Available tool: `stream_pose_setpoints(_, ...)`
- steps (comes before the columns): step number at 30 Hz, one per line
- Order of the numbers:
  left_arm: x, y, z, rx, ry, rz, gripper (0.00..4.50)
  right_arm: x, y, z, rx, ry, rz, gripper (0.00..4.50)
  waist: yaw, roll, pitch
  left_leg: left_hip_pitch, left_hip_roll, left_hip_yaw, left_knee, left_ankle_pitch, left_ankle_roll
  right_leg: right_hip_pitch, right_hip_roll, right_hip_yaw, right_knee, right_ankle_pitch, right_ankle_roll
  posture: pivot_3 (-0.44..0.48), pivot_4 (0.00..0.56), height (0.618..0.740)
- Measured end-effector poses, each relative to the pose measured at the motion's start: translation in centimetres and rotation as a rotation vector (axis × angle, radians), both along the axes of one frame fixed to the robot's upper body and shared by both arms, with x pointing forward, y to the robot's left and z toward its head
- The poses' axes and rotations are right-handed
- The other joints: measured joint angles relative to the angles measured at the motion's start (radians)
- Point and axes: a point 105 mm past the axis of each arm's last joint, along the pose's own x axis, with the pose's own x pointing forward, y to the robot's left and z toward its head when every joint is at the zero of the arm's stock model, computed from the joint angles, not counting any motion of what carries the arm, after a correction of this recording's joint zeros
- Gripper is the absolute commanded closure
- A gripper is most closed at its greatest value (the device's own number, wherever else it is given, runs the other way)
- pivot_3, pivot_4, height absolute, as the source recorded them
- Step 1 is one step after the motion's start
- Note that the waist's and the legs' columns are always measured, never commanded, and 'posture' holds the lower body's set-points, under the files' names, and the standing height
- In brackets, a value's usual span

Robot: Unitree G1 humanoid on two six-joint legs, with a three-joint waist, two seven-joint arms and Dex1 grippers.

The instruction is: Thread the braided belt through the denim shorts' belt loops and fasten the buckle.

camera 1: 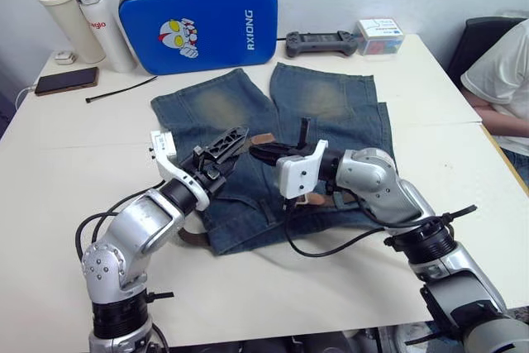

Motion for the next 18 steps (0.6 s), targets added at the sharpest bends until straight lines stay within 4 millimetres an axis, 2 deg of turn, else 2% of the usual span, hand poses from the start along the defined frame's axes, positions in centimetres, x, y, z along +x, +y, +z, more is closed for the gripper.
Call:
stream_pose_setpoints(12,0.3,0.7,-1.8,-0.036,0.169,0.107,0.07,-0.3,0.1,0.1,0.006,0.005,-0.006,4.50,0.003,0.000,0.000,0.000,0.000,0.000,0.000,0.000,0.000,0.001,0.000,0.000,-0.001,0.000,0.000,0.000,0.150,0.740)
stream_pose_setpoints(16,0.5,1.3,-2.0,-0.046,0.202,0.144,1.22,-0.2,0.1,0.1,0.006,0.010,-0.012,4.50,0.003,0.000,0.000,0.000,0.000,0.000,0.000,0.000,0.000,0.001,0.001,0.000,-0.002,0.000,0.000,0.000,0.150,0.740)
stream_pose_setpoints(18,0.5,1.3,-2.2,-0.058,0.219,0.151,2.13,-0.2,0.1,0.1,0.006,0.011,-0.013,4.50,0.003,0.000,0.000,0.000,0.000,0.000,0.000,0.000,0.000,0.001,0.000,0.000,-0.002,0.000,0.000,0.000,0.150,0.740)
